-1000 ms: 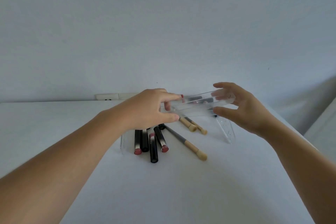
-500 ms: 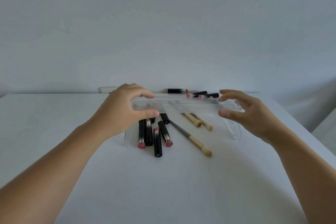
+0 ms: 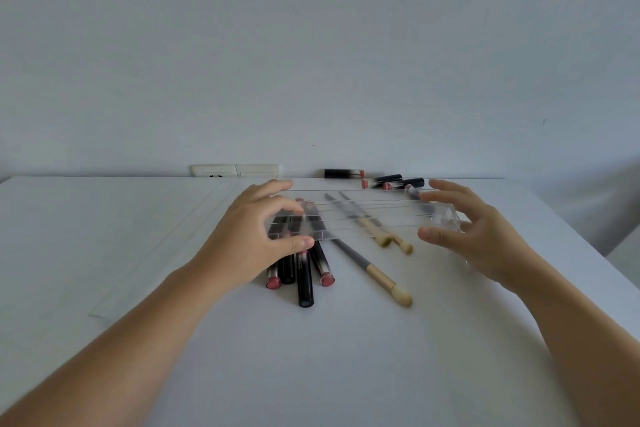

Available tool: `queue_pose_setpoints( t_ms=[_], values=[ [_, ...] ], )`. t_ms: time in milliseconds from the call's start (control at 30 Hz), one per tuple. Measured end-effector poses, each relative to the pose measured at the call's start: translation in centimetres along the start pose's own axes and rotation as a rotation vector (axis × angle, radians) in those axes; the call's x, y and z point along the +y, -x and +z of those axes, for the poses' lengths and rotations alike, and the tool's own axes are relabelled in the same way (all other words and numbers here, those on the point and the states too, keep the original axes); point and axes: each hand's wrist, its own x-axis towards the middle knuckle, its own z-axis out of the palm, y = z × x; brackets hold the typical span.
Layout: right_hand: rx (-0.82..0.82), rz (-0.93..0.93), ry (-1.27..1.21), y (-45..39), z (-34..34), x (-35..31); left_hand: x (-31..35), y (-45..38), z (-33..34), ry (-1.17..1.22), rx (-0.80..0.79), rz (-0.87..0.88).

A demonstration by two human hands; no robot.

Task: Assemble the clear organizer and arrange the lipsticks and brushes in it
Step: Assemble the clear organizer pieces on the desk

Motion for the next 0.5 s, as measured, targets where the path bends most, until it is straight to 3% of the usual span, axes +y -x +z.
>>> queue_pose_setpoints(
  t_ms=[500],
  values=[
    [0.026, 0.000, 0.010, 0.56, 0.60, 0.29, -0.95, -0.02, 0.33, -0.008, 0.093, -0.001]
  ],
)
